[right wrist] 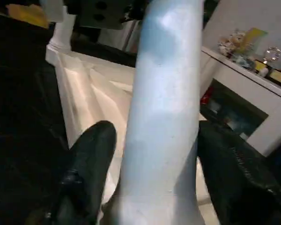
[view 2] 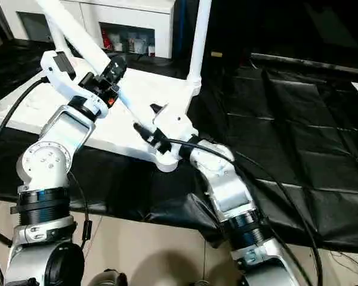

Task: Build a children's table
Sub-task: Pick table leg

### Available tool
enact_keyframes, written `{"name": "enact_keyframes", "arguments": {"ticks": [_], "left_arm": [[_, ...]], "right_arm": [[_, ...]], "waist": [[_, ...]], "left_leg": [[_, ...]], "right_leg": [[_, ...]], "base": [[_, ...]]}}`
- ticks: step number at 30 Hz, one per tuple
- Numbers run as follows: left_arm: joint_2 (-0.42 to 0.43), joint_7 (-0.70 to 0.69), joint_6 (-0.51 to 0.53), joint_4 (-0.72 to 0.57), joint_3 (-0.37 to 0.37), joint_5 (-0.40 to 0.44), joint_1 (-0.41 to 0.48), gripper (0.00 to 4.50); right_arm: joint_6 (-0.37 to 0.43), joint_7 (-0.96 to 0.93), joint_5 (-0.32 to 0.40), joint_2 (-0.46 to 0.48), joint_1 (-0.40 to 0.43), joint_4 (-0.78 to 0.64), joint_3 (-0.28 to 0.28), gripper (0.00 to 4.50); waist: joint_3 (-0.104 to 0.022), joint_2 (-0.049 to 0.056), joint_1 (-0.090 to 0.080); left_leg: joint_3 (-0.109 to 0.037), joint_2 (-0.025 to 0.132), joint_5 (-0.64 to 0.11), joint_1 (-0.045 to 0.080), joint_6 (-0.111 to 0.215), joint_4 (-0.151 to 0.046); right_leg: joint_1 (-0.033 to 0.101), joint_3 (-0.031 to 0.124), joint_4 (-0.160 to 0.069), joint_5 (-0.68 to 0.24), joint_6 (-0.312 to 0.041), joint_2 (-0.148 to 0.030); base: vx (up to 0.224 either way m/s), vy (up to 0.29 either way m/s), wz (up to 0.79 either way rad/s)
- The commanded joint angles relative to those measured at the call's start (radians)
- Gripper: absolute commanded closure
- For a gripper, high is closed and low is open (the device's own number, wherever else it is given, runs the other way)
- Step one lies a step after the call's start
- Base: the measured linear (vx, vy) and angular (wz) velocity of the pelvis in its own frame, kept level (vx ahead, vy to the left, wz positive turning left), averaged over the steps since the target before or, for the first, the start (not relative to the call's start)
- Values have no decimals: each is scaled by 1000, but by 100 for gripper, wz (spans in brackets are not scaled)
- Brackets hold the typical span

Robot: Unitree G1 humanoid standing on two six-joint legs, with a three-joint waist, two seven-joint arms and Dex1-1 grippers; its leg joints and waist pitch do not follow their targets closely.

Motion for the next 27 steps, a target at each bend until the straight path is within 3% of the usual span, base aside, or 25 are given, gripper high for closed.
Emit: {"name": "enact_keyframes", "arguments": {"ticks": [1, 3, 4, 5, 10, 12, 14, 15, 17, 19, 22, 27], "left_arm": [[19, -31, 8, -6, -39, 5, 0, 266], [31, -40, 9, -9, -48, 14, 2, 266], [56, -58, 11, -5, -61, 32, 4, 266], [102, -94, 24, 3, -84, 55, 8, 266], [178, -199, 99, -10, -118, 25, 2, 267], [186, -212, 109, -15, -124, 18, 2, 267], [204, -251, 173, -43, -143, -34, 6, 267], [204, -251, 173, -43, -143, -34, 6, 267], [206, -269, 194, -49, -148, -54, 5, 267], [208, -282, 204, -52, -150, -58, 3, 267], [209, -295, 217, -59, -149, -62, -1, 267], [216, -297, 234, -71, -153, -80, -5, 267]], "right_arm": [[44, 71, 79, -3, -7, -16, -19, 118], [86, 106, 127, -7, -11, -32, -40, 107], [159, 144, 208, -9, -26, -52, -83, 107], [303, 188, 355, -15, -67, -74, -165, 107], [564, 230, 535, -70, -185, -12, -286, 107], [599, 234, 555, -77, -200, 0, -299, 107], [724, 263, 606, -108, -237, 46, -320, 107], [724, 263, 606, -108, -237, 46, -320, 107], [785, 291, 625, -137, -249, 58, -308, 107], [822, 315, 630, -156, -253, 62, -291, 107], [857, 357, 622, -181, -254, 63, -251, 107], [893, 378, 619, -192, -260, 58, -209, 107]], "waist": [[-101, 19, 2], [-100, 18, 1], [-101, 19, 2], [-101, 21, 0], [-100, 26, 3], [-101, 25, 6], [-102, 27, 10], [-104, 27, 12], [-104, 20, 21], [-105, 22, 28], [-104, 17, 32], [-104, 15, 34]], "left_leg": [[-20, 13, -325, 36, -31, -77], [-20, 13, -325, 37, -22, -77], [-21, 15, -322, 36, -23, -77], [-22, 14, -326, 40, -10, -78], [-20, 14, -305, 42, -39, -75], [-19, 12, -301, 42, -49, -75], [-19, 11, -297, 42, -55, -74], [-19, 10, -293, 43, -56, -73], [-17, 12, -281, 40, -61, -73], [-17, 14, -277, 41, -65, -73], [-18, 13, -277, 38, -69, -74], [-20, 14, -277, 38, -75, -75]], "right_leg": [[56, 30, -85, -253, -152, -47], [56, 30, -86, -252, -155, -44], [56, 30, -84, -249, -157, -46], [57, 29, -84, -251, -159, -42], [52, 28, -80, -255, -172, -44], [53, 28, -80, -263, -176, -47], [53, 28, -80, -273, -182, -49], [54, 27, -79, -269, -188, -49], [56, 27, -81, -263, -187, -51], [53, 28, -81, -268, -176, -51], [54, 28, -84, -305, -150, -54], [52, 27, -85, -324, -141, -55]], "base": [[0, 0, 0], [0, 0, 0], [0, 0, 0], [0, 0, 0], [0, 0, 0], [0, 0, 0], [0, 0, 0], [0, 0, 0], [0, 0, 0], [0, 0, 0], [0, 0, 0], [0, 0, 0]]}}
